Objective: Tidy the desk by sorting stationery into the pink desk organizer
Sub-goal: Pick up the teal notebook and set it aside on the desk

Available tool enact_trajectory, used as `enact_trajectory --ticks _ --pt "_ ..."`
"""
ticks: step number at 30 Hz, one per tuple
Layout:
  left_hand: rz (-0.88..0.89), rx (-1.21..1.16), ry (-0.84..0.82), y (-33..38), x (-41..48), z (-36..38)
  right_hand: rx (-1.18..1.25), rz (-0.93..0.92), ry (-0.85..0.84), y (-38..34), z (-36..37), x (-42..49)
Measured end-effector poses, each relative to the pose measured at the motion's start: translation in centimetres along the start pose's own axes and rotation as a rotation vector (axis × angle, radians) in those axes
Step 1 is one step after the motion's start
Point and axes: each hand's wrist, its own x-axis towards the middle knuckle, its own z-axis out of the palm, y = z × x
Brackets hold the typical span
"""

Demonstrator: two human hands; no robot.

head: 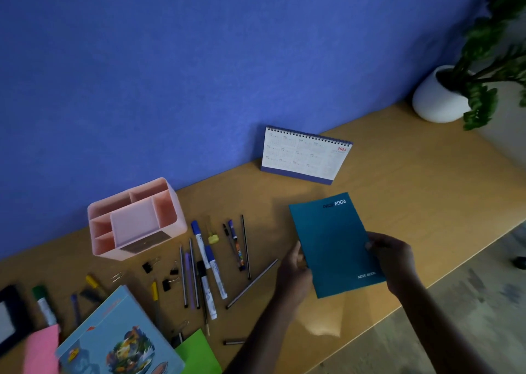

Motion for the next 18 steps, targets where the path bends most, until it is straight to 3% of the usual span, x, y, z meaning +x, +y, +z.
enact_trajectory --ticks 8,18 --pt "-0.139 -0.162 -0.077 -0.2 4.1 4.6 -0.228 -0.061 0.066 -0.2 -0.9 5.6" --pt "-0.172 -0.214 0.140 0.9 5.2 6.2 -0.450 -0.149 0.064 -0.6 -0.2 7.9"
